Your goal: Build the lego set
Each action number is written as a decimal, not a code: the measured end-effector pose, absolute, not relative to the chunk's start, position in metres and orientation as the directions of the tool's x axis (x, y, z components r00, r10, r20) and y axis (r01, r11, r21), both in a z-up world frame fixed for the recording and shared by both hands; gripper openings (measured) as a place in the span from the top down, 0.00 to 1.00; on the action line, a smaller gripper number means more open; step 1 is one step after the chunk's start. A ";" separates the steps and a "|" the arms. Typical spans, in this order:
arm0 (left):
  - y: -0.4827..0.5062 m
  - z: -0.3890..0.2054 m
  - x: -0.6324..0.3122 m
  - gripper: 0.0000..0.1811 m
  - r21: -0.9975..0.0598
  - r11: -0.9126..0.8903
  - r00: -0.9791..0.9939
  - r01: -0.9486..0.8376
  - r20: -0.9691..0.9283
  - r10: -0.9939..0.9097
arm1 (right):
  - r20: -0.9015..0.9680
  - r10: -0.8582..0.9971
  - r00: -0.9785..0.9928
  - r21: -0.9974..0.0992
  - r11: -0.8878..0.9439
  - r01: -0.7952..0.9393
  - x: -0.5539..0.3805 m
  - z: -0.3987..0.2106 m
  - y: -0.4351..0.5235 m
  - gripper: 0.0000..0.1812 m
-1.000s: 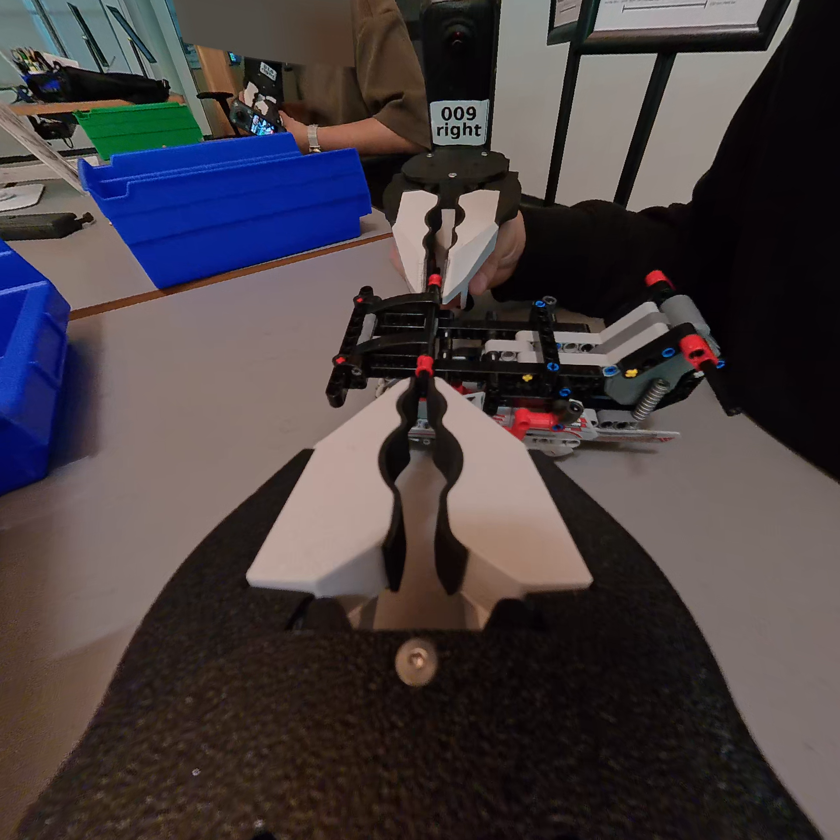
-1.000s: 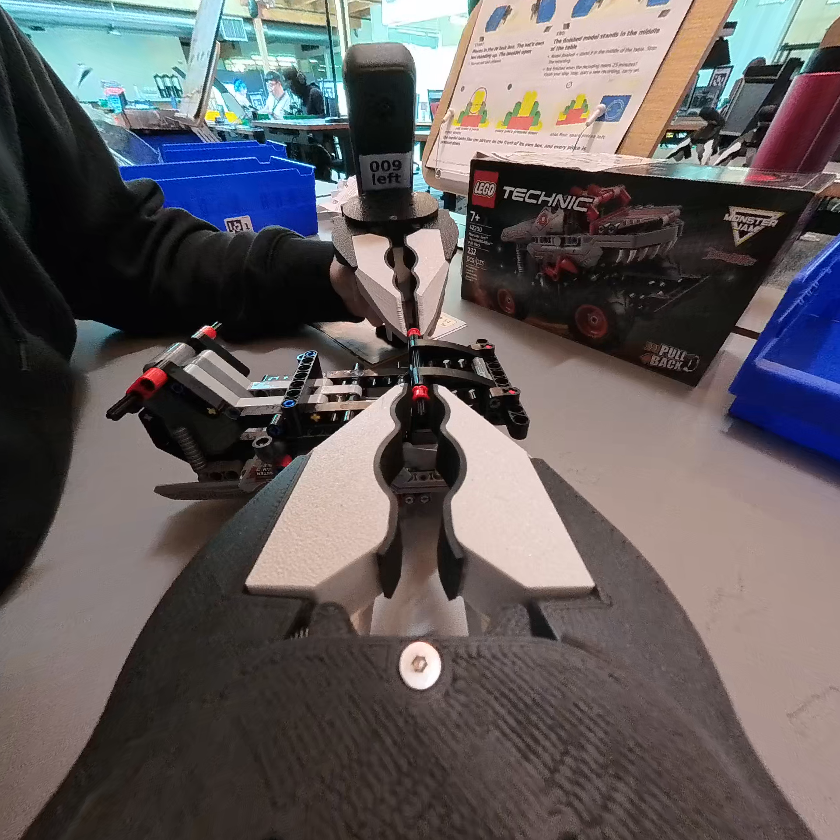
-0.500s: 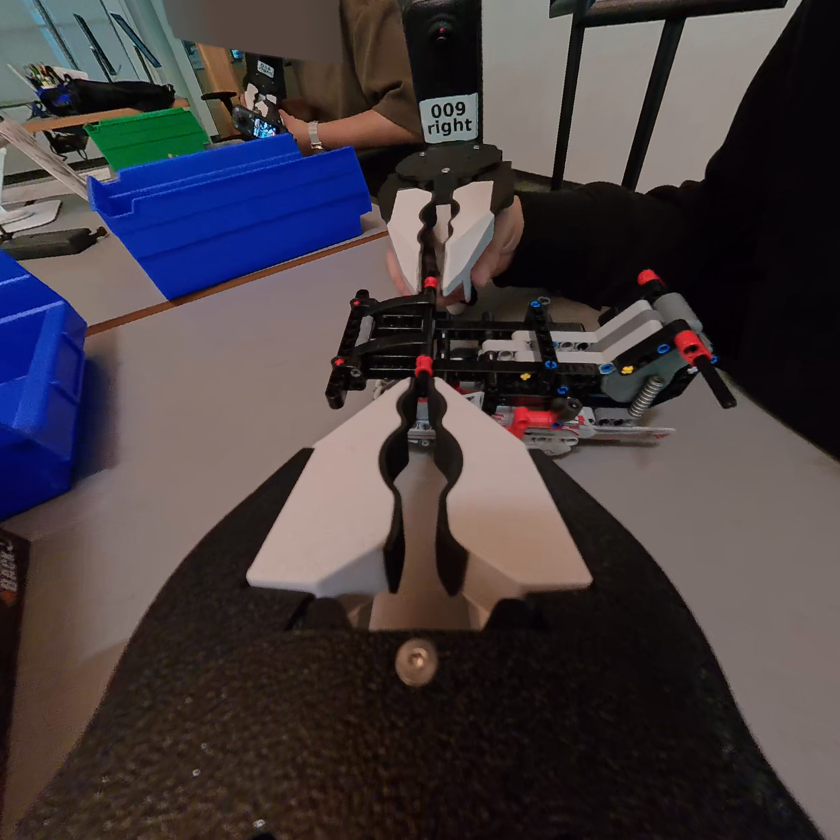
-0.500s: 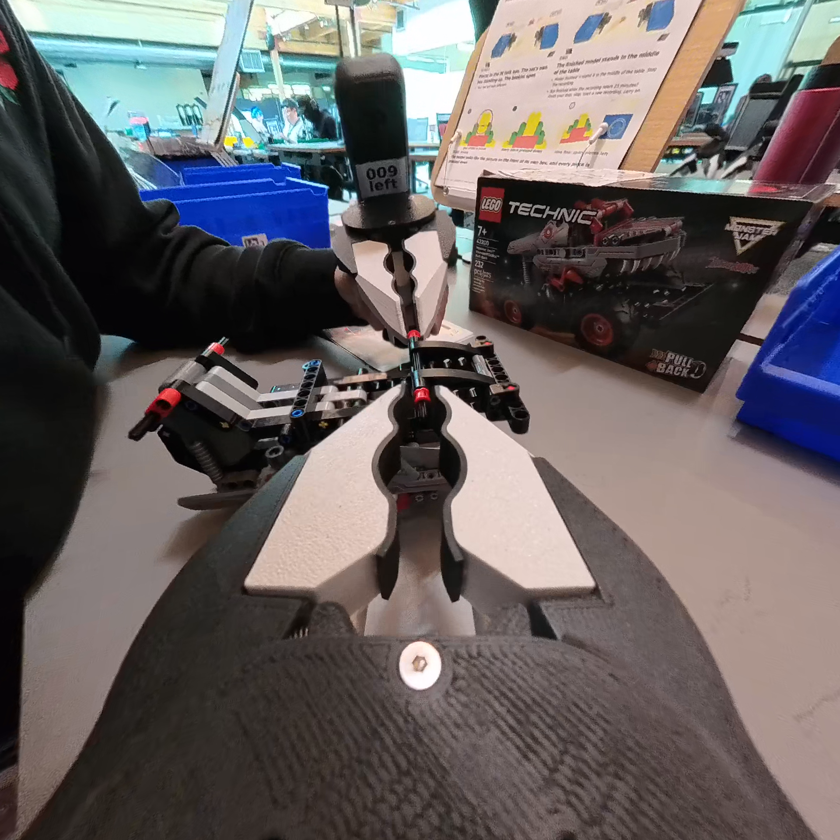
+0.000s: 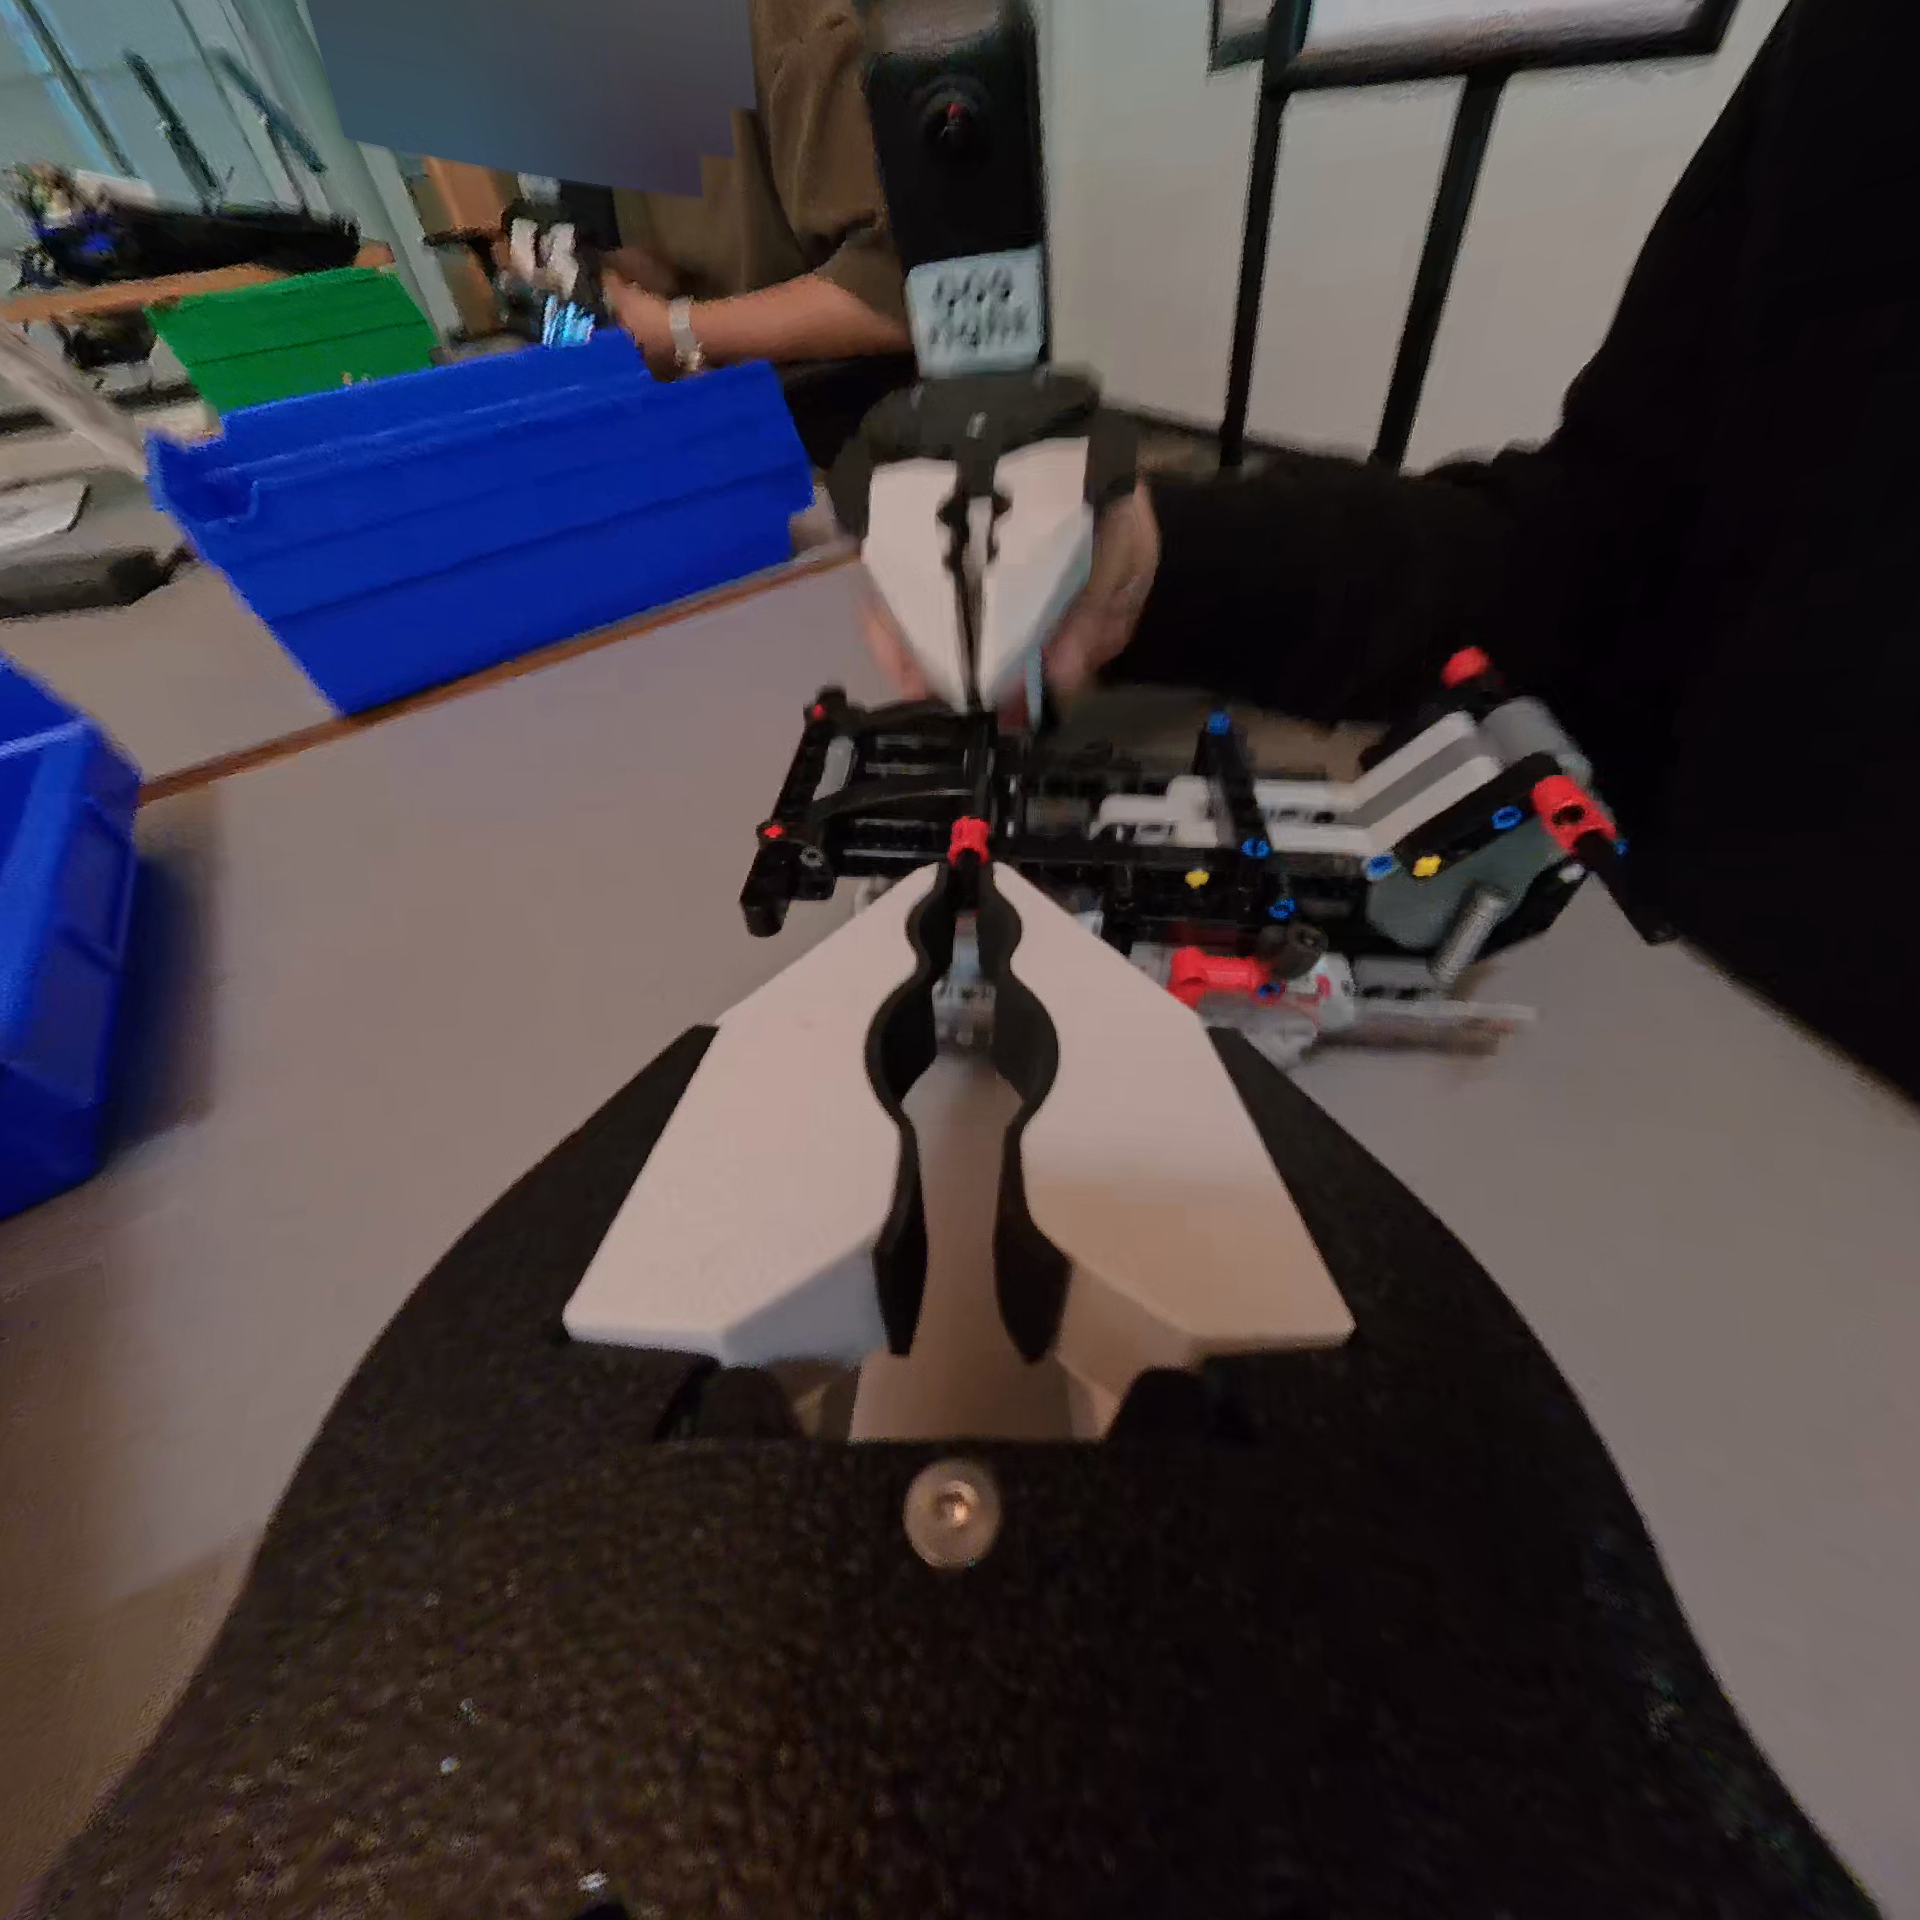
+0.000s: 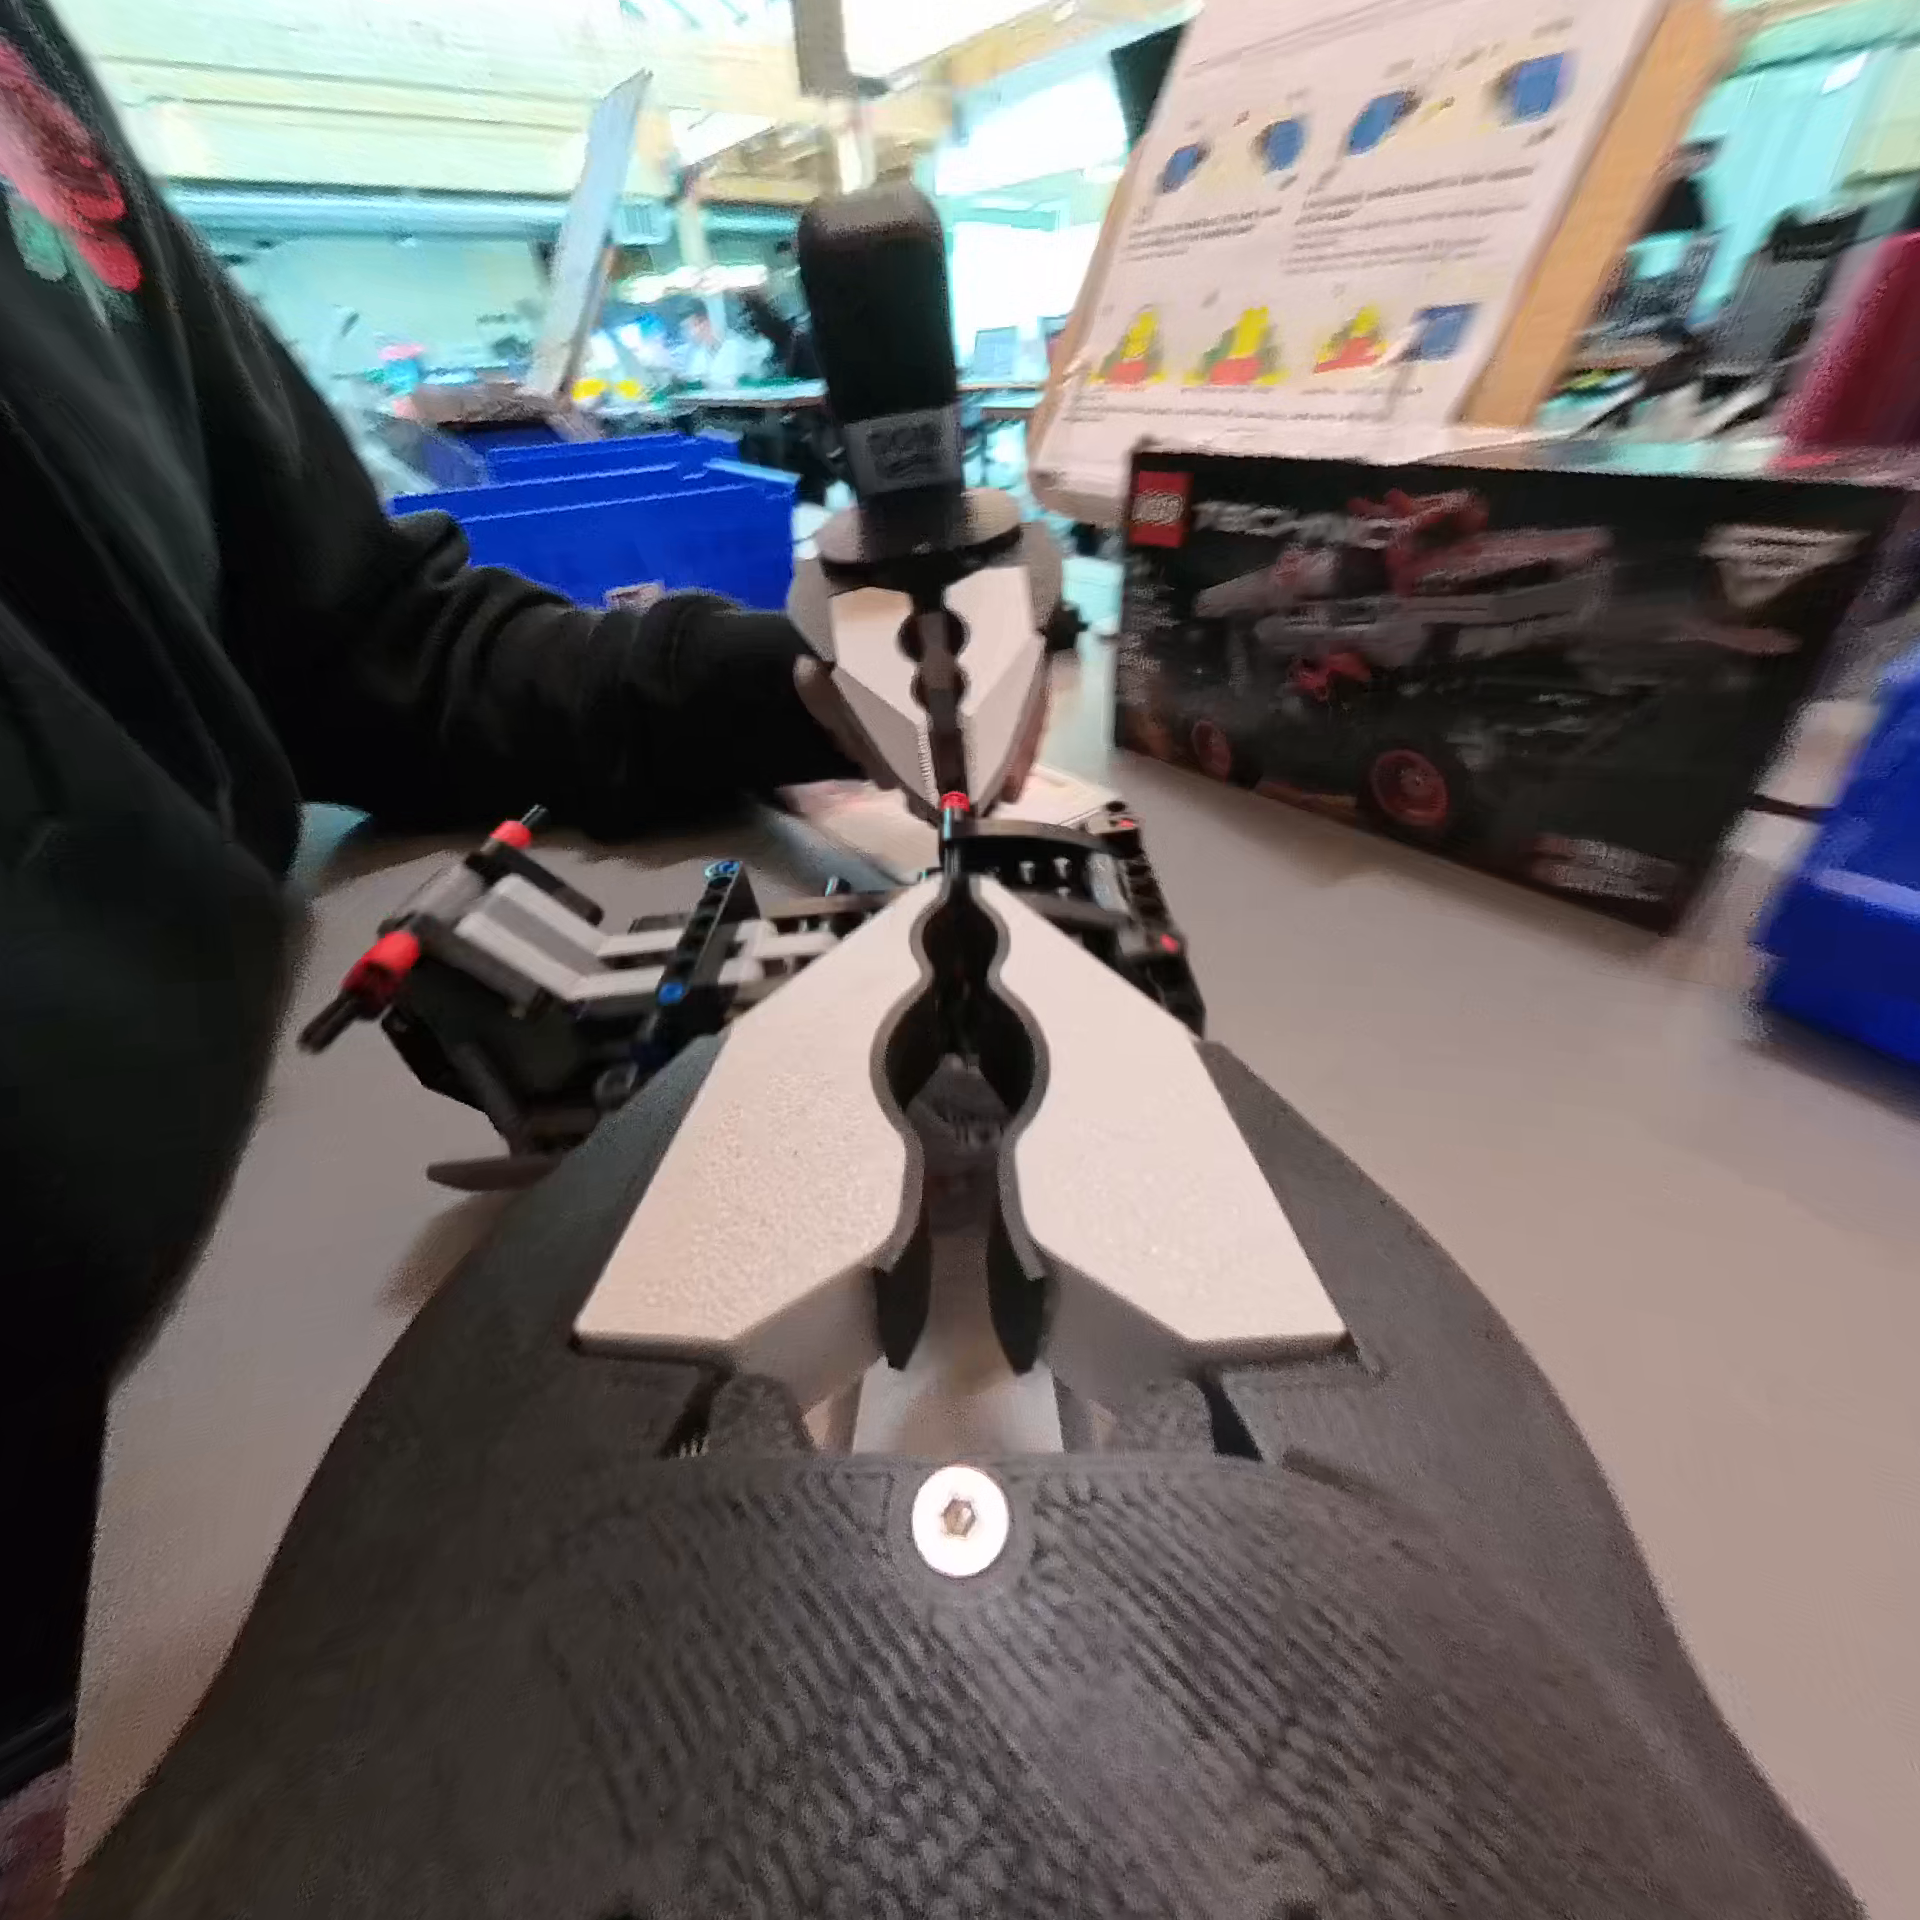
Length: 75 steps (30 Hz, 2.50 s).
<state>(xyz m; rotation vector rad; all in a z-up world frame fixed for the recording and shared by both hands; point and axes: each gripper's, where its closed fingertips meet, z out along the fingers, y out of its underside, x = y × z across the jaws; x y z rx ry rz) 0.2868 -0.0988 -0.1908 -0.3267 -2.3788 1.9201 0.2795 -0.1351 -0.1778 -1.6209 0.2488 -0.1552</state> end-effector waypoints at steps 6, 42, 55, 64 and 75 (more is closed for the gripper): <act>-0.093 -0.203 0.295 0.99 -0.954 0.265 -0.983 0.137 -0.097 0.156 | 0.029 -0.286 0.958 -0.988 -0.154 -0.016 0.276 -0.174 -0.132 0.98; -0.091 -0.191 0.292 0.99 -0.970 0.210 -0.983 0.119 -0.085 0.165 | -0.023 -0.303 0.953 -0.988 -0.136 -0.067 0.281 -0.183 -0.141 0.97; -0.088 -0.194 0.296 0.99 -0.955 0.239 -0.980 0.176 -0.146 0.138 | -0.023 -0.321 0.947 -0.993 -0.102 -0.059 0.279 -0.183 -0.139 0.91; -0.087 -0.193 0.295 0.99 -0.950 0.249 -0.978 0.187 -0.156 0.137 | -0.046 -0.398 0.916 -0.989 -0.112 -0.098 0.281 -0.187 -0.150 0.91; -0.087 -0.193 0.292 0.99 -0.951 0.252 -0.979 0.182 -0.151 0.137 | -0.059 -0.463 0.884 -0.992 -0.075 -0.105 0.280 -0.182 -0.153 0.96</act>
